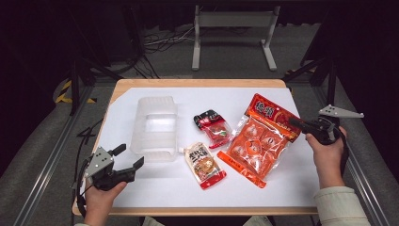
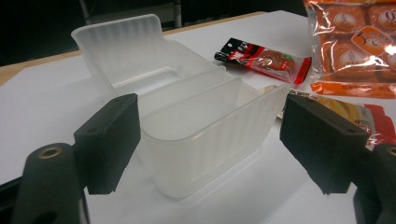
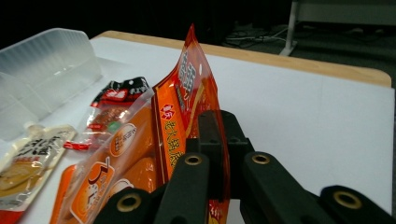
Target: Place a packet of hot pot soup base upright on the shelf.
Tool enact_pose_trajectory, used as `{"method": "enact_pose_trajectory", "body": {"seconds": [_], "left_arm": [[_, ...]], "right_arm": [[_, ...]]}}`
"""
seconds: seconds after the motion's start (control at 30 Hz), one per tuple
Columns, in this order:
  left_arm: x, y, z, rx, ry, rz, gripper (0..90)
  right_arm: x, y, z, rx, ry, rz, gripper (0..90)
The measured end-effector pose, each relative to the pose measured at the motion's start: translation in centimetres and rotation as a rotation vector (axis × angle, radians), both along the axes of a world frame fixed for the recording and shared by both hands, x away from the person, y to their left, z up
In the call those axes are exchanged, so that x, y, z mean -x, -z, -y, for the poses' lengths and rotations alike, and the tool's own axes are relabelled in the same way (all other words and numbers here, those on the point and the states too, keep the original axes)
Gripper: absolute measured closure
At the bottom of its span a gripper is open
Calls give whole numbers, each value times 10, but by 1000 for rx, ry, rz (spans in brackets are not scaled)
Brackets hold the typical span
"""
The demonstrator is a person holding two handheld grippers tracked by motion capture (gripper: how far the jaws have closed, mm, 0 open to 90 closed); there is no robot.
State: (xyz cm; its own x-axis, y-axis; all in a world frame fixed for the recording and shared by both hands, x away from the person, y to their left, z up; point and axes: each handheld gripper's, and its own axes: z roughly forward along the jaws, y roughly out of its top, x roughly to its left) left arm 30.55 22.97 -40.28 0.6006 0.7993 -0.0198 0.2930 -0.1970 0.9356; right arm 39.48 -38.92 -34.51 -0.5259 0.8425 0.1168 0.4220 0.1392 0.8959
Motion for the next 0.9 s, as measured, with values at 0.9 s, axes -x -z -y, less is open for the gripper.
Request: {"method": "enact_pose_trajectory", "body": {"seconds": [0.9], "left_arm": [[3, -16, 15, -16, 58, 34, 248]], "right_arm": [[48, -80, -41, 1, -159, 170, 900]]}}
